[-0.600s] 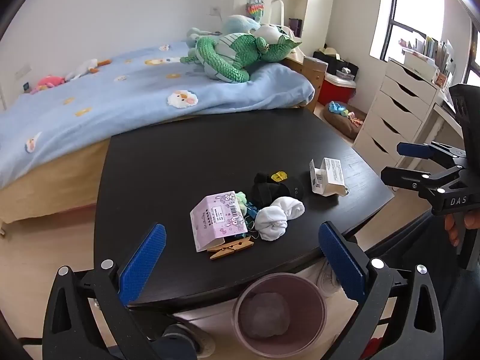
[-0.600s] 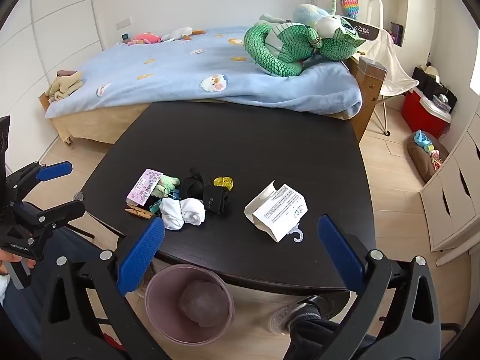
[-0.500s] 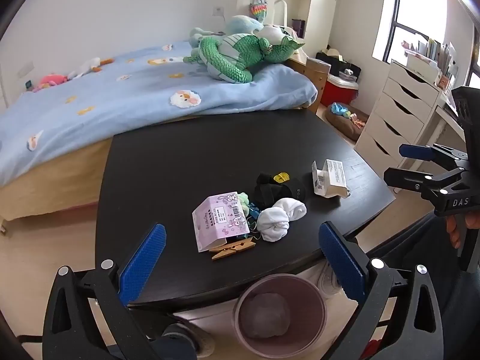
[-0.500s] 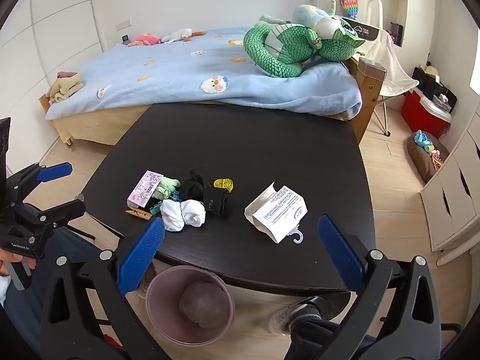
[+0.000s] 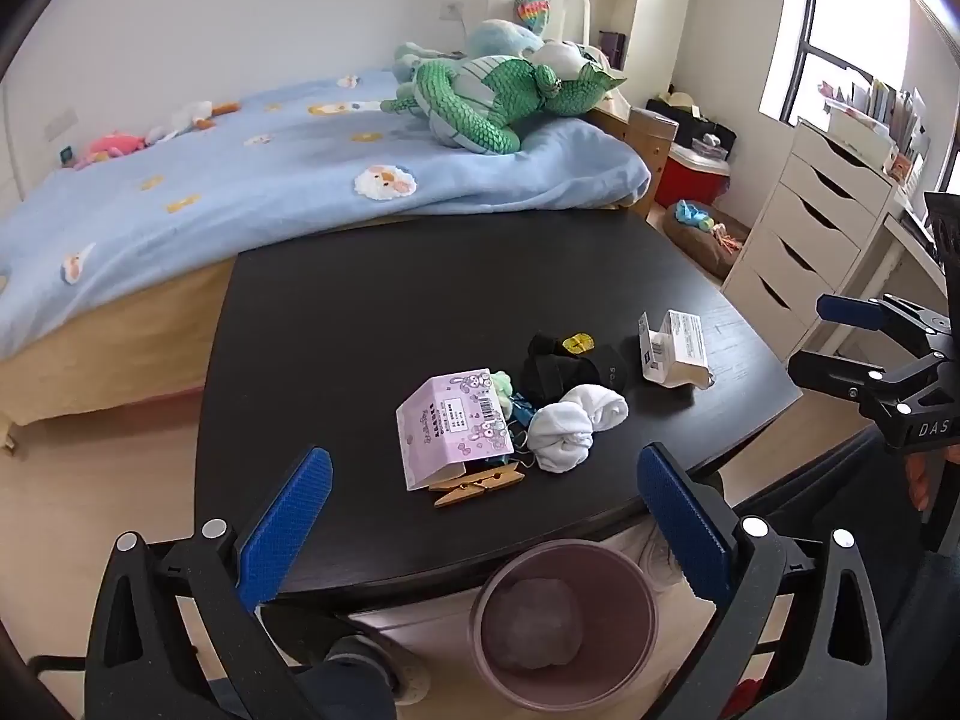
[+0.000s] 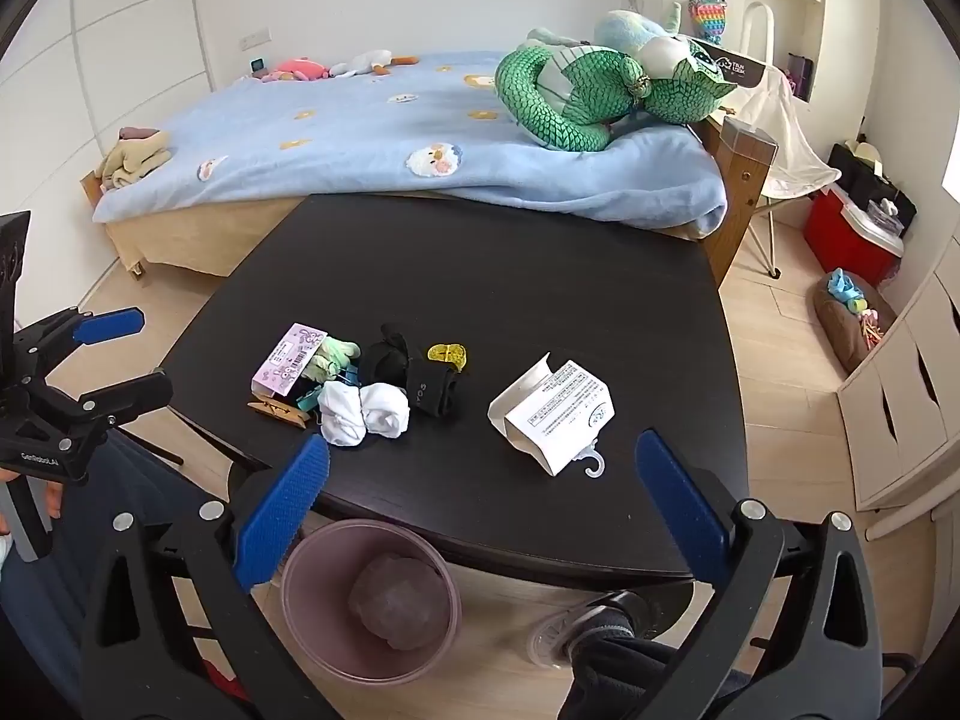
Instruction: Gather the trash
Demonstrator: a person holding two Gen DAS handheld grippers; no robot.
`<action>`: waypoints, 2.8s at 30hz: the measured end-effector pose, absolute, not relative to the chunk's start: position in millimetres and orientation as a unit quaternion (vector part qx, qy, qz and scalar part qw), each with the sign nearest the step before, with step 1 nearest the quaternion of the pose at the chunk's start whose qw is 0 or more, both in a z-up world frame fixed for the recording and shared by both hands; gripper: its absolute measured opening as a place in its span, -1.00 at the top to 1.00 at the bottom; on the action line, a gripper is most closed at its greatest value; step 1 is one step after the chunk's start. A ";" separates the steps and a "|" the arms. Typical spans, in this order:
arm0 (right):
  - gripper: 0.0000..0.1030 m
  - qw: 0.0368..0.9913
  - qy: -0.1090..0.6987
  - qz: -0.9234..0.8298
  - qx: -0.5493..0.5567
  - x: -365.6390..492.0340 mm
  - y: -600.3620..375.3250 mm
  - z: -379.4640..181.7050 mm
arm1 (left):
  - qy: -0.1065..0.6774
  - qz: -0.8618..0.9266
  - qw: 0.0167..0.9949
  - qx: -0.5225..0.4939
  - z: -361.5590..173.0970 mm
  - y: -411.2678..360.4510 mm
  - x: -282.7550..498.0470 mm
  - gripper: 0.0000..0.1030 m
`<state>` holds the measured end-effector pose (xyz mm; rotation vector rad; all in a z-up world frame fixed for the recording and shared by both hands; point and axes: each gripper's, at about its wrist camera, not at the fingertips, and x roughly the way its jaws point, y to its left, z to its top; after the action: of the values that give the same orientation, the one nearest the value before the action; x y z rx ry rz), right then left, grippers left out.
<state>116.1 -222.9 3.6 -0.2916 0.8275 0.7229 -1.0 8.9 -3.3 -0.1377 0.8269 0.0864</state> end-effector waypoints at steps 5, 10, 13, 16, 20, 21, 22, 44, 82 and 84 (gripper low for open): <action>-0.95 0.843 0.394 0.339 -0.137 118.7 -223.5 2.6 | 0.399 0.042 0.913 -0.068 -4.1 8.3 -1.5 -0.90; -0.95 0.843 0.395 0.338 -0.135 118.6 -225.3 2.4 | 0.399 0.041 0.913 -0.070 -4.4 8.8 -1.8 -0.90; -0.95 0.843 0.395 0.338 -0.135 118.6 -225.7 2.6 | 0.398 0.043 0.913 -0.071 -5.1 9.3 -2.0 -0.90; -0.95 0.843 0.396 0.338 -0.134 118.5 -225.8 2.3 | 0.399 0.043 0.913 -0.070 -5.6 9.5 -2.1 -0.90; -0.95 0.842 0.398 0.338 -0.133 119.2 -226.1 1.1 | 0.400 0.044 0.913 -0.070 -6.5 9.7 -2.2 -0.90; -0.95 0.842 0.399 0.338 -0.133 119.4 -226.3 0.4 | 0.400 0.044 0.913 -0.070 -6.5 9.7 -1.8 -0.90; -0.95 0.841 0.400 0.338 -0.133 119.8 -226.4 -0.4 | 0.400 0.043 0.913 -0.070 -6.7 9.7 -1.9 -0.90; -0.95 0.837 0.410 0.338 -0.130 123.2 -226.5 -6.3 | 0.405 0.041 0.911 -0.072 -11.3 6.6 -0.5 -0.90; -0.95 0.740 0.443 0.412 -0.292 200.2 -189.9 -61.6 | 0.414 0.044 0.905 -0.082 -17.4 11.8 1.3 -0.90; -0.95 0.734 0.451 0.418 -0.289 206.4 -190.2 -68.3 | 0.417 0.044 0.904 -0.086 -19.0 13.2 1.9 -0.90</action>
<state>206.4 -190.2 -68.3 -0.6362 0.9909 0.9194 1.9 13.2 -19.0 -0.1777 0.8628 0.0905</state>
